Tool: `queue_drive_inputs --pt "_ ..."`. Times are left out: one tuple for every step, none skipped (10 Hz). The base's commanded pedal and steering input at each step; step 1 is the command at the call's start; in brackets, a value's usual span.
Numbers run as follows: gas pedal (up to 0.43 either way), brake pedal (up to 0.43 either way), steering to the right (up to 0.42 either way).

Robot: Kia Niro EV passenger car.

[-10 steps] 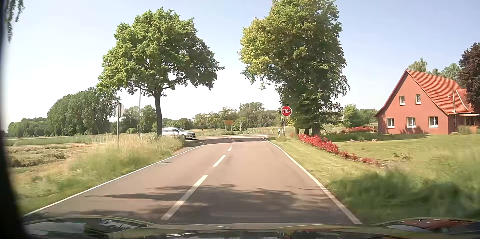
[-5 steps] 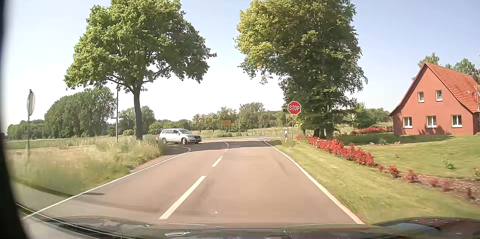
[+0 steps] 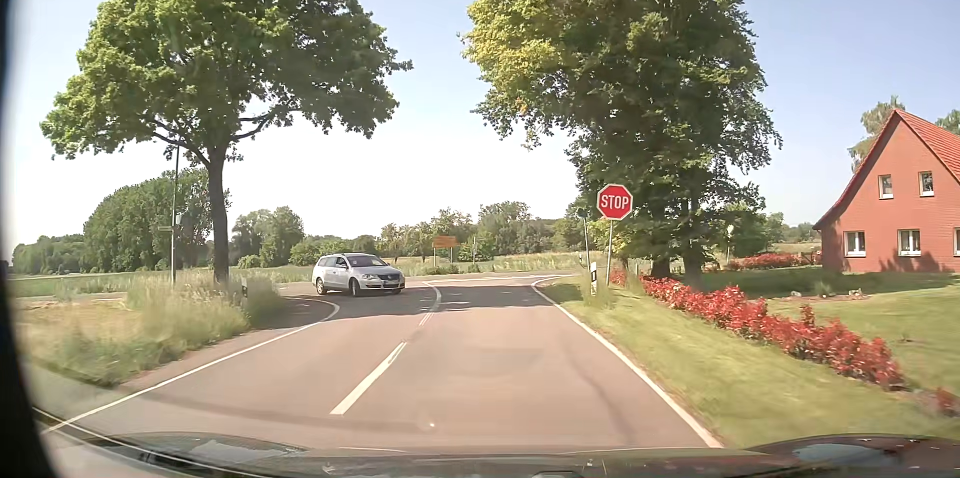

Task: Follow the waypoints while adhering to traffic rules and regulations

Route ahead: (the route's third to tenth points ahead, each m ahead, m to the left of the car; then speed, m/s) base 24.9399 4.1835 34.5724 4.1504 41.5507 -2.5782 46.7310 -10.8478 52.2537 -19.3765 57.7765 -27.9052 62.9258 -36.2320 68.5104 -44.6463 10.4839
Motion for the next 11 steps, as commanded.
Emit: queue_drive_inputs --pt "0.000 0.079 -0.004" --pt "0.000 0.079 -0.004" --pt "0.000 0.079 -0.006" --pt "0.000 0.085 -0.009" --pt "0.000 0.110 -0.012" --pt "0.000 0.128 -0.015" --pt "0.000 0.140 -0.017" --pt "0.000 0.159 -0.020" --pt "0.000 0.165 -0.021" --pt "0.000 0.159 -0.022" --pt "0.000 0.165 -0.022"
